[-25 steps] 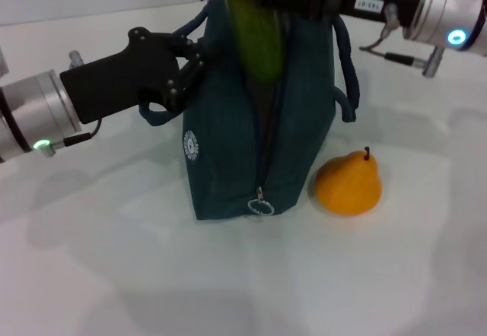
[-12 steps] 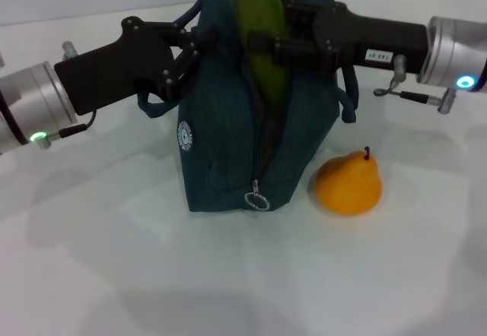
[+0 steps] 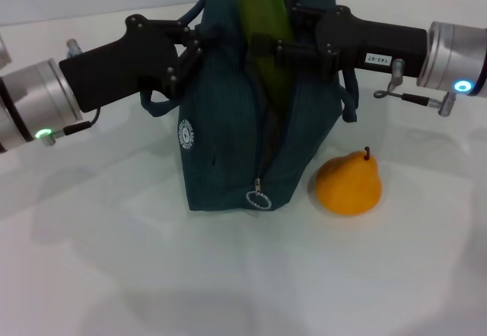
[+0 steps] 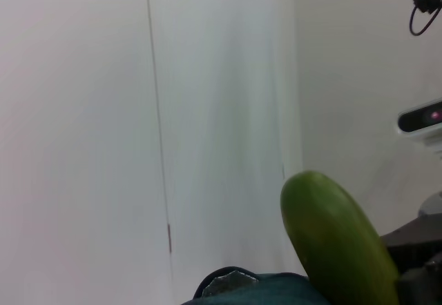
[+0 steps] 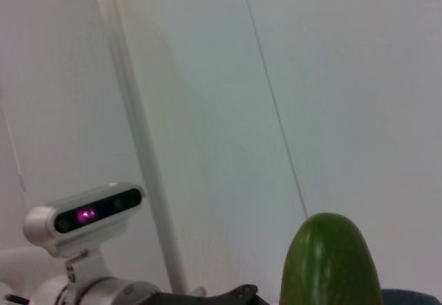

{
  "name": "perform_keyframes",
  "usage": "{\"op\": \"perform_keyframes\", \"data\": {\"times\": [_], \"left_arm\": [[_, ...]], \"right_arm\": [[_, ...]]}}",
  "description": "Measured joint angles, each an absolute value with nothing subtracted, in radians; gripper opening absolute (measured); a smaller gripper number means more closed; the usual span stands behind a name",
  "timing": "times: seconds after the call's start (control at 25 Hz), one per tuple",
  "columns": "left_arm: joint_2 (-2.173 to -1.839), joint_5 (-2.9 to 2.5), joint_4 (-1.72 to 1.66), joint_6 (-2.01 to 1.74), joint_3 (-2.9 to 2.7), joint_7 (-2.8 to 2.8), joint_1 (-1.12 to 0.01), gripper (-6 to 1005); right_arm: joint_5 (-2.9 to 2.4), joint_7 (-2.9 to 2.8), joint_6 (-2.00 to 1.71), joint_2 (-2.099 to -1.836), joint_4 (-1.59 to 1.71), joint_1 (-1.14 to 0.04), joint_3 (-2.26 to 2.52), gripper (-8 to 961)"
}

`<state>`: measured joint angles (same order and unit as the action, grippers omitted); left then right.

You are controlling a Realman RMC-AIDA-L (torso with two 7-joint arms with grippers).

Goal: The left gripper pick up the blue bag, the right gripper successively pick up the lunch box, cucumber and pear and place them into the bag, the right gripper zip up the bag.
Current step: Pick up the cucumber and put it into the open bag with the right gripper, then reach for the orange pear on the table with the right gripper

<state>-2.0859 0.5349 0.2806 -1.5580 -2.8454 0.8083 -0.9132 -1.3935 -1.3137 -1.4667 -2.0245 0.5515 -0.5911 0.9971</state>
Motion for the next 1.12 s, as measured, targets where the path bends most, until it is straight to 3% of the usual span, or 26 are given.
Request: {"op": "perform_keyframes", "data": {"times": [0.44,0.72,1.12], "left_arm": [[-2.088,0.532,0.278,-1.515,-2.845,0.811,-0.924,140],[-2.088,0.536,0.266,-1.502,-2.845,0.801,-0.927,141],[-2.088,0.535,0.216,-1.444,-2.845,0.764,-0.943,144]], "right_arm": [[-1.281,-1.200,-1.497,-2.021,0.555,-0.540,0.995,822],[-1.227,-1.008,-1.647,-1.999,0.543,-0.378,0.885,868],[-1.227,-0.667,-1.782,-1.994,0.135,-0.250,0.780,846]]}}
